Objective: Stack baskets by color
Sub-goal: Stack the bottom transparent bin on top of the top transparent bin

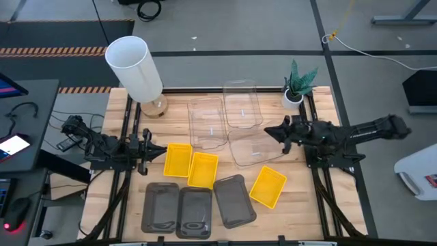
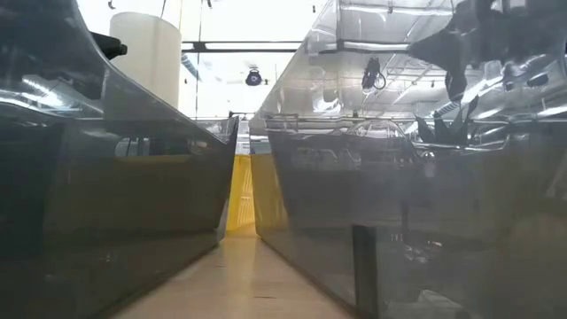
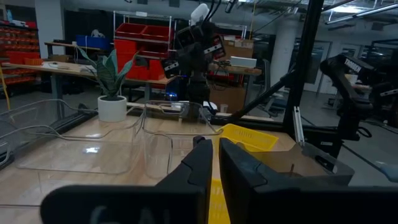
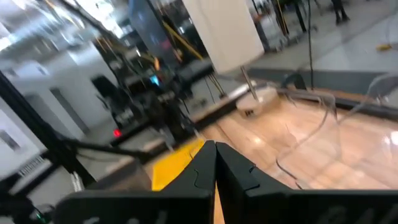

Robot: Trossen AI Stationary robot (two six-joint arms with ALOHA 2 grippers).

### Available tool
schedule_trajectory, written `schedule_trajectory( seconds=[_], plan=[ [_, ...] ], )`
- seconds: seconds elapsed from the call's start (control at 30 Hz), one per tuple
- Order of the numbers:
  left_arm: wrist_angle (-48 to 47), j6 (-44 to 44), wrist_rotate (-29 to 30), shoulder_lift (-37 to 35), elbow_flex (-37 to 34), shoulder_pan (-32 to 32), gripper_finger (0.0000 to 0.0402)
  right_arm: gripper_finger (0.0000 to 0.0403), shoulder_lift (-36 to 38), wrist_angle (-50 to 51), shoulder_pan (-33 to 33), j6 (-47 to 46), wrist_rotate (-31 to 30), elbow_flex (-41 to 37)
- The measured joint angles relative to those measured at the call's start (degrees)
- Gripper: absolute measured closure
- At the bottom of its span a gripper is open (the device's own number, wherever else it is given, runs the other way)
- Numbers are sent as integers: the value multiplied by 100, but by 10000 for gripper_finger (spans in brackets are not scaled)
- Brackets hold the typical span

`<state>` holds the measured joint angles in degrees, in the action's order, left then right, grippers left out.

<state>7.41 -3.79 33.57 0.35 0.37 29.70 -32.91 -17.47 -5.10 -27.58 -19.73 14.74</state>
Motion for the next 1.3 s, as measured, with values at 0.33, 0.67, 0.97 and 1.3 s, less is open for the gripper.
schedule_trajectory(
  seconds=[0.33,0.67,0.97,1.3],
  plan=[
    [1,0,0,0,0,1,374,339,-1328,1462,166,-473,29,1155],
    [-3,-1,-1,1,-1,2,366,305,-2821,2895,188,-943,262,2438],
    [1,-1,1,-1,1,-1,372,304,-4145,3715,181,-974,776,3582],
    [1,-1,0,1,2,-1,369,301,-5412,5317,78,-838,953,5050]
  ],
)
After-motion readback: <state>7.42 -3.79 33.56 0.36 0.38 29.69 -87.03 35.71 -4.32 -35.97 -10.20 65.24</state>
